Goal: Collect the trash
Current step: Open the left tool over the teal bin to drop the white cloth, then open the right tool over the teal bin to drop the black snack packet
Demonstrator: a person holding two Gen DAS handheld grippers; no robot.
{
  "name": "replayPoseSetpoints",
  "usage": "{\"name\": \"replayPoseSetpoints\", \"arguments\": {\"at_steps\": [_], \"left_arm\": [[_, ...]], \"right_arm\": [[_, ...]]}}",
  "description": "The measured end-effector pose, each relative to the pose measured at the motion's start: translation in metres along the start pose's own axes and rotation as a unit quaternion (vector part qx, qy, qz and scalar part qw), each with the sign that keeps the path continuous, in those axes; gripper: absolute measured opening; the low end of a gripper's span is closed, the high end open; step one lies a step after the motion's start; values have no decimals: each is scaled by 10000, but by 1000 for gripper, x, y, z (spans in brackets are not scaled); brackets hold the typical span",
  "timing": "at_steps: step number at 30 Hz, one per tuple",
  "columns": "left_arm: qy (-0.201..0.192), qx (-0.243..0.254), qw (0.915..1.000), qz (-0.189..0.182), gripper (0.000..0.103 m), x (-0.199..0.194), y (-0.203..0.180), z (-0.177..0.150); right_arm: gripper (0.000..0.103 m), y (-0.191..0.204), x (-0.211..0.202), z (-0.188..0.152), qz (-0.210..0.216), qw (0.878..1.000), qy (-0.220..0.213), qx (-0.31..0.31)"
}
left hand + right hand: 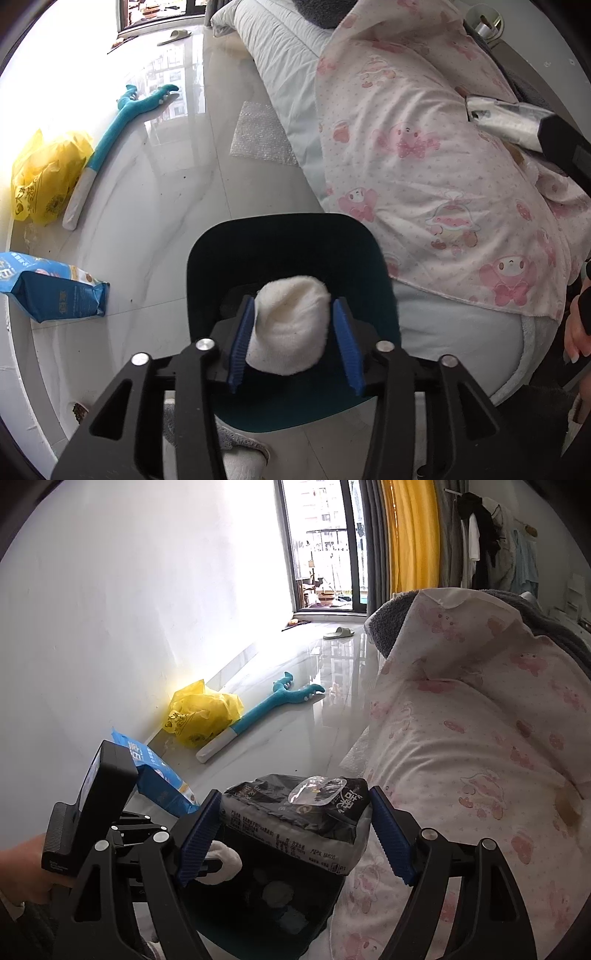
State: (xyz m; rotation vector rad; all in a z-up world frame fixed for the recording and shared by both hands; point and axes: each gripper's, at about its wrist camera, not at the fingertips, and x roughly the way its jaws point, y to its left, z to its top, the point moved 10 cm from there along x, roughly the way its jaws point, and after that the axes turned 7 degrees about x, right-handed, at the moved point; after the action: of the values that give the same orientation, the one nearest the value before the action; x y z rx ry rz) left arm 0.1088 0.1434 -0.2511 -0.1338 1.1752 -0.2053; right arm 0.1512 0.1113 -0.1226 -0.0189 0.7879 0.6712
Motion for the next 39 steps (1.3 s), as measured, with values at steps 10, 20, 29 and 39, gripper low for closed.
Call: {"name": "replayPoseSetpoints", "arguments": {"at_steps": [10, 20, 29, 39], "left_arm": [[-431, -172, 9989, 56, 83, -28, 25, 1], [-1049, -190, 9935, 392, 89, -60, 50, 13], [-1874, -28, 9796, 721, 90, -100, 60, 30], [-2584, 23, 9621, 867, 92, -141, 62, 47]], "right_arm": [[80, 17, 28, -12, 88, 9996, 268, 33], [80, 31, 58, -32, 122, 9978, 644, 55], [80, 47, 84, -57, 83, 9941, 1077, -94], [80, 51, 115, -94, -83, 9846, 1731, -234]]}}
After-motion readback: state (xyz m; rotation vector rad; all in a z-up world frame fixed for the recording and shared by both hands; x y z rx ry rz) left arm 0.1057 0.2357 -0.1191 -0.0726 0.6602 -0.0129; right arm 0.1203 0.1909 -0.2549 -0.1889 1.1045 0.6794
